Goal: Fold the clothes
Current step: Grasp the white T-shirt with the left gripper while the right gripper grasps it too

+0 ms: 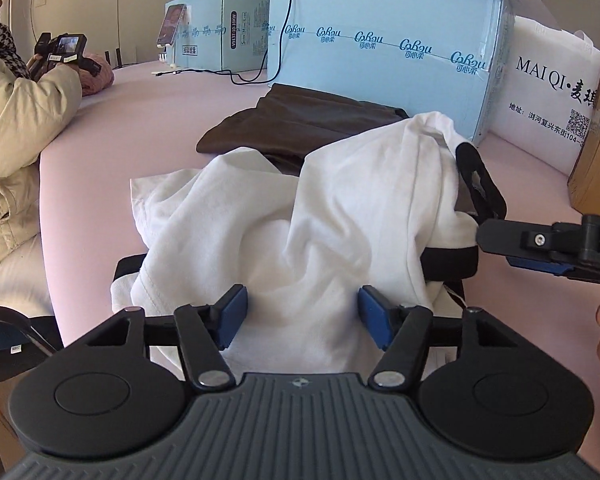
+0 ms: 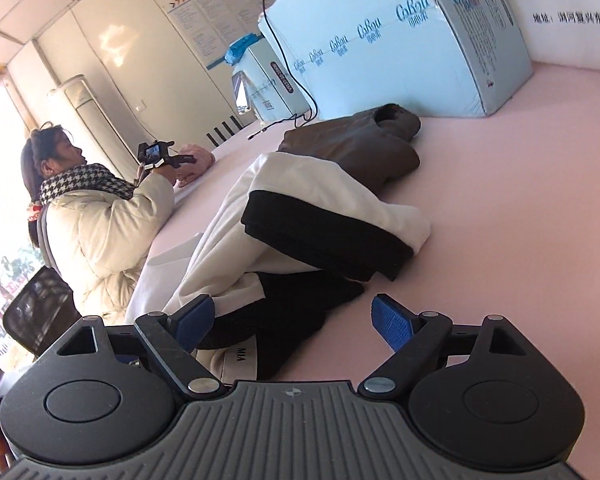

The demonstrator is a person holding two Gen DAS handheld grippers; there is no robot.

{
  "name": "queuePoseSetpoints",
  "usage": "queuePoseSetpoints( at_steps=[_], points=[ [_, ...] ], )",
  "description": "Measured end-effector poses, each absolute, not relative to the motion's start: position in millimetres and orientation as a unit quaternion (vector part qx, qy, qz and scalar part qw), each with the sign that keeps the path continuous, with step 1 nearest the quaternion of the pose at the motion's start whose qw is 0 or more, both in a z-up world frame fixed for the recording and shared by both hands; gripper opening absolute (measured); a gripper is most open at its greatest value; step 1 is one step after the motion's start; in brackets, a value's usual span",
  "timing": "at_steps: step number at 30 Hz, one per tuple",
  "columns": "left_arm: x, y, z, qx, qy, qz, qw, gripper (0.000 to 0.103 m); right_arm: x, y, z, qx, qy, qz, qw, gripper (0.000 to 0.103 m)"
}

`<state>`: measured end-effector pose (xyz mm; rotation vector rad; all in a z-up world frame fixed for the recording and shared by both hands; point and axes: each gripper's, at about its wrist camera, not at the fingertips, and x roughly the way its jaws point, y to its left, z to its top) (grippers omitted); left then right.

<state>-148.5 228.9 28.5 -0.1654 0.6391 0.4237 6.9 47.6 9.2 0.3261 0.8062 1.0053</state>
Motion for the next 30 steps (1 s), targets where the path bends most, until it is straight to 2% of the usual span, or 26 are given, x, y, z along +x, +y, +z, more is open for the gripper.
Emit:
queuePoseSetpoints(
  at_steps=[2,6,8,10,11,12,13,15,19,24,26,30],
  points=[
    [-147.6,220.4,27.4,-0.064,0.31,0.203,0.927,0.037,11.7,52.6,7.0,0.176,0.383,0.463,0.779,0.086],
    [-147.5,210.6,24.8,-0.051,0.304,0.207,0.929,0.032,12.0,65.5,6.6,0.188,0.391,0.459,0.775,0.085],
    [-148.0,211.4,23.9,-0.053,0.304,0.204,0.929,0.032,8.4,68.5,7.6,0.178,0.39,0.465,0.775,0.077],
    [-149.1,212.1,22.3,-0.049,0.301,0.2,0.931,0.035,4.8,71.5,8.7,0.168,0.389,0.47,0.774,0.056],
    [-150.0,211.7,21.2,-0.045,0.298,0.2,0.932,0.036,4.2,71.5,9.9,0.163,0.385,0.468,0.779,0.049],
    [-150.7,211.0,20.2,-0.042,0.296,0.2,0.933,0.036,11.2,75.2,7.2,0.15,0.374,0.465,0.788,0.034],
    [-151.3,210.8,19.5,-0.04,0.294,0.199,0.934,0.036,10.2,75.4,7.1,0.145,0.368,0.467,0.791,0.025],
    [-151.9,212.4,19.1,-0.046,0.291,0.196,0.935,0.037,7.8,75.6,7.7,0.141,0.357,0.478,0.79,0.013],
    [-151.2,223.4,20.0,-0.079,0.296,0.192,0.932,0.041,-1.1,79.9,9.3,0.116,0.328,0.478,0.806,0.012],
    [-156.5,212.2,15.2,-0.052,0.261,0.19,0.945,0.025,-9.6,79.5,12.7,0.104,0.285,0.465,0.832,0.011],
    [-158.2,201.5,13.4,-0.011,0.252,0.192,0.949,0.01,-12.8,74.8,16.6,0.11,0.269,0.458,0.84,0.01],
    [-158.4,200.3,21.3,-0.021,0.247,0.185,0.951,0.008,-25.4,60.6,34.0,0.095,0.224,0.432,0.868,0.009]
  ],
)
